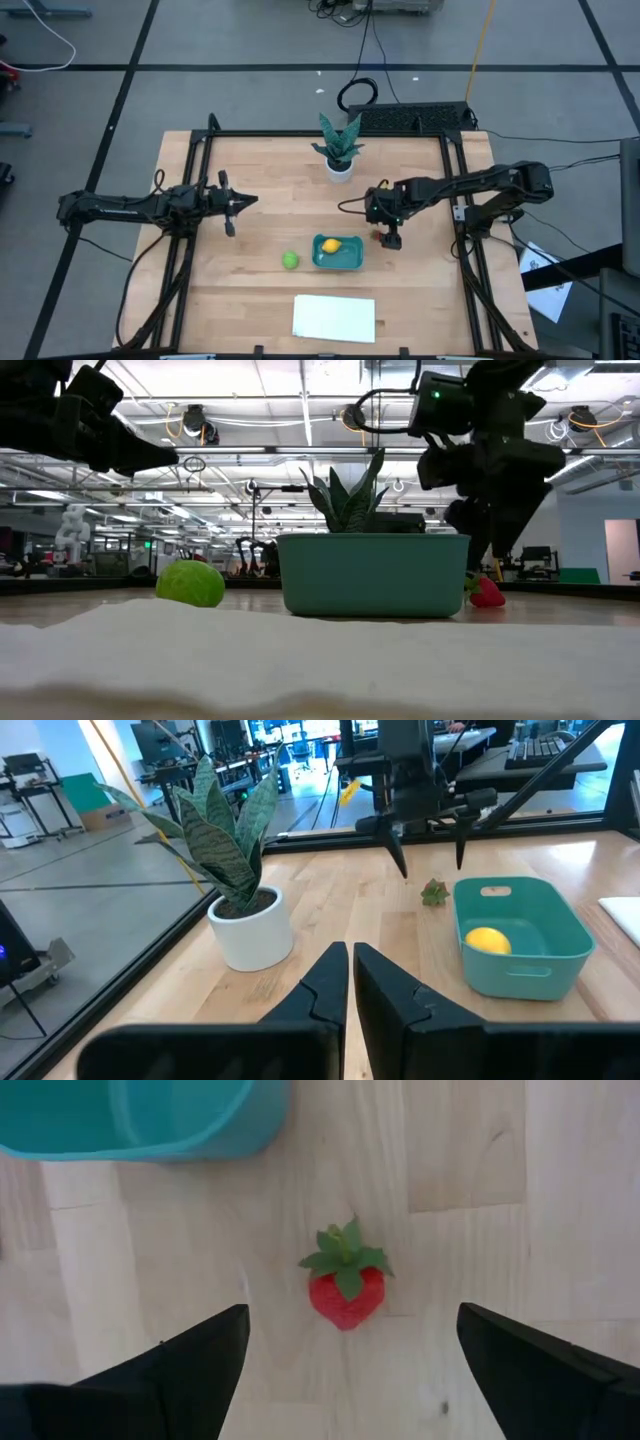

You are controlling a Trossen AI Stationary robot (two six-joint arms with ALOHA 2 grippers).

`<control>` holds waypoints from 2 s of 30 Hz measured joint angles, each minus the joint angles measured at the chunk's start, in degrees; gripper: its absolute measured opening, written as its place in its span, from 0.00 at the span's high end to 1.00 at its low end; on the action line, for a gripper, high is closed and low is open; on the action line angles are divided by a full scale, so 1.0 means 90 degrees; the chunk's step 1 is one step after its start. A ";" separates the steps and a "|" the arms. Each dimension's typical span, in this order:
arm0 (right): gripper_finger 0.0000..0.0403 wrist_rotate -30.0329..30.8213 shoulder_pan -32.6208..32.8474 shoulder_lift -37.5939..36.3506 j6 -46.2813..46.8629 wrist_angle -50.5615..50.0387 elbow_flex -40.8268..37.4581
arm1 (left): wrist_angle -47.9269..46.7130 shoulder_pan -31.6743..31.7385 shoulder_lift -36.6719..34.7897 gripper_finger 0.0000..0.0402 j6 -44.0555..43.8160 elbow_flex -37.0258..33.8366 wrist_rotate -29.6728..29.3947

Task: Pick and placing Produce into tupperware
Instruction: Put the red strawberry into the green bin

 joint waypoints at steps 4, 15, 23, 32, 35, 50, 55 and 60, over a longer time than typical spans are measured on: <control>0.13 0.0000 0.0001 0.0000 0.0031 0.0317 -0.0239 | 0.0000 0.0000 0.0000 0.94 -0.0002 0.0000 0.0000; 0.13 0.0000 0.0000 0.0000 0.0070 0.1081 -0.0702 | 0.0002 0.0000 0.0000 0.94 -0.0005 0.0000 0.0000; 0.13 0.0001 0.0000 0.0000 0.0173 0.1574 -0.0884 | 0.0002 0.0000 -0.0002 0.94 -0.0007 0.0000 0.0000; 0.13 0.0002 0.0000 0.0000 0.0291 0.1935 -0.1168 | 0.0002 0.0000 0.0000 0.94 -0.0006 0.0000 -0.0001; 0.14 0.0002 0.0000 0.0000 0.0291 0.1947 -0.1197 | 0.0002 0.0000 0.0000 0.94 -0.0006 0.0000 -0.0002; 0.41 0.0019 0.0000 0.0000 0.0143 0.1971 -0.1209 | 0.0002 0.0002 0.0000 0.94 -0.0005 0.0000 -0.0002; 0.55 0.0022 0.0000 0.0000 0.0141 0.1969 -0.1209 | 0.0002 0.0000 -0.0002 0.94 -0.0005 0.0000 -0.0002; 0.68 0.0022 0.0000 0.0000 0.0141 0.1969 -0.1205 | 0.0002 0.0002 -0.0002 0.94 -0.0005 0.0000 -0.0002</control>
